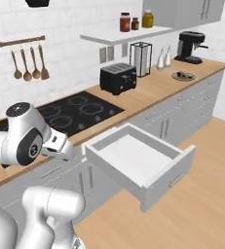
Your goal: Pick up the knife from the drawer and place it on the cutting board. Then place the meat from the plate to the cutting board.
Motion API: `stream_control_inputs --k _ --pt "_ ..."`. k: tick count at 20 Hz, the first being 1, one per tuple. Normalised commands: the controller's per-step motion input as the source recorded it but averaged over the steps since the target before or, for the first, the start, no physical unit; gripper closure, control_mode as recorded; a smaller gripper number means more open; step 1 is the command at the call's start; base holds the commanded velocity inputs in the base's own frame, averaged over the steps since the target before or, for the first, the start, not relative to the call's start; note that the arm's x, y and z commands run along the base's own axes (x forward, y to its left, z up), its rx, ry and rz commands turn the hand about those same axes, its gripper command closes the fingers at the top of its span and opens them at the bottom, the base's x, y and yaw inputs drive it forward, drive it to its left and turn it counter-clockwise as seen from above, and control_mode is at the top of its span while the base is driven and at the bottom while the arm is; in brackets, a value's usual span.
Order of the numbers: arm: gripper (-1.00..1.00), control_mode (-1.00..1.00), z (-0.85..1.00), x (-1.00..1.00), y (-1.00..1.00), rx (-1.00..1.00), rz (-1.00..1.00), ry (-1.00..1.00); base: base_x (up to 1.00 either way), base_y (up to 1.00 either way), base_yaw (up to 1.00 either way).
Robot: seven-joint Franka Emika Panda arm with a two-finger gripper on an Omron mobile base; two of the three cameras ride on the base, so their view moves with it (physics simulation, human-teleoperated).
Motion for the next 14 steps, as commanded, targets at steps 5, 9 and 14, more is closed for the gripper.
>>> stream_control_inputs --k 5,9,14 --pt "-1.00 1.00 0.00 0.00 0.00 0.00 0.00 0.00 -0.57 -0.15 -0.78" --pt "-1.00 1.00 0.00 0.00 0.00 0.00 0.00 0.00 -0.40 -0.93 -0.53" --pt "-1.00 1.00 0.00 0.00 0.00 0.00 0.00 0.00 0.01 -1.00 -0.39"
